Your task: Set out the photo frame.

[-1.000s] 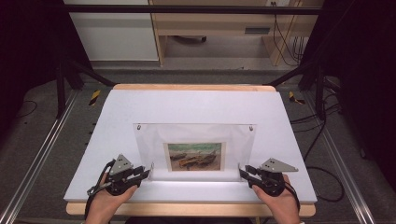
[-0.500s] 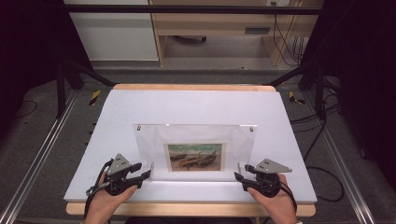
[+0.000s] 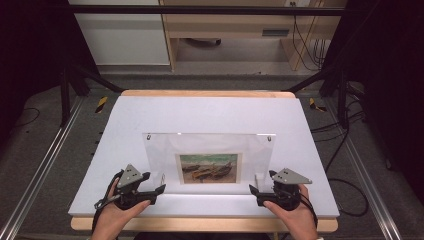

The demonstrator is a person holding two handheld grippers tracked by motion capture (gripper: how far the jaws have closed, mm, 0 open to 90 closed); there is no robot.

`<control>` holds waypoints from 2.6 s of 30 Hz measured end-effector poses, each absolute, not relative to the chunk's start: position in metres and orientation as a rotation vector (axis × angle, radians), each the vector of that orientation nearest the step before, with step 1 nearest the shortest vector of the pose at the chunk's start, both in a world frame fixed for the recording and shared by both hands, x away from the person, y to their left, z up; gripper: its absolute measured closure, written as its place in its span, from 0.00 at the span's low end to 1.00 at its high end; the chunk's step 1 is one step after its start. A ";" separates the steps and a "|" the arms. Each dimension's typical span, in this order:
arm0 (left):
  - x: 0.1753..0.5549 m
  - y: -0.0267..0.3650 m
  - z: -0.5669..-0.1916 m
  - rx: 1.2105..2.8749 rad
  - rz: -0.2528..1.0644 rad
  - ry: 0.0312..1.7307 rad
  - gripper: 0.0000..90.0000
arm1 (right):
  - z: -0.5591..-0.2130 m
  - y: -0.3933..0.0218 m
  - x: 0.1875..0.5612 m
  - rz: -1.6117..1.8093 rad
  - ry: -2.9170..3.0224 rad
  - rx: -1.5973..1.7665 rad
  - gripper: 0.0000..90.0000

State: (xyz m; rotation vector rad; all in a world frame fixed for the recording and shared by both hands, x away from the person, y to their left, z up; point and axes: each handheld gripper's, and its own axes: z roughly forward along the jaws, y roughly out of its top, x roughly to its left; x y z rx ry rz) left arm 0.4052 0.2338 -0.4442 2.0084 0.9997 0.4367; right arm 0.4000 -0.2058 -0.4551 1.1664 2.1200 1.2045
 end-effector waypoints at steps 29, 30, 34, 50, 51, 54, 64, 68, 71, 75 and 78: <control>0.404 0.237 -0.437 1.971 0.460 0.940 0.05 | -0.448 -0.208 0.396 1.248 2.058 1.088 0.06; 0.404 0.238 -0.437 1.970 0.462 0.940 0.06 | -0.448 -0.209 0.394 1.245 2.057 1.087 0.06; 0.402 0.243 -0.435 1.967 0.466 0.939 0.06 | -0.446 -0.213 0.390 1.247 2.042 1.087 0.06; 0.397 0.264 -0.432 1.959 0.507 0.952 0.07 | -0.446 -0.239 0.374 1.235 1.989 1.136 0.06; 0.396 0.267 -0.431 1.953 0.514 0.957 0.07 | -0.446 -0.242 0.372 1.236 1.977 1.148 0.07; 0.395 0.273 -0.431 1.943 0.525 0.973 0.07 | -0.446 -0.247 0.371 1.229 1.963 1.158 0.07; 0.398 0.292 -0.430 1.915 0.586 1.035 0.07 | -0.446 -0.261 0.366 1.221 1.903 1.195 0.07; 0.401 0.297 -0.431 1.910 0.631 1.063 0.08 | -0.446 -0.265 0.368 1.191 1.860 1.244 0.08; 0.407 0.300 -0.434 1.924 0.661 1.106 0.08 | -0.447 -0.271 0.371 1.160 1.810 1.311 0.09; 0.411 0.303 -0.435 1.940 0.659 1.140 0.09 | -0.449 -0.275 0.376 1.124 1.794 1.374 0.10; 0.418 0.303 -0.437 1.965 0.658 1.167 0.09 | -0.450 -0.275 0.383 1.091 1.794 1.397 0.12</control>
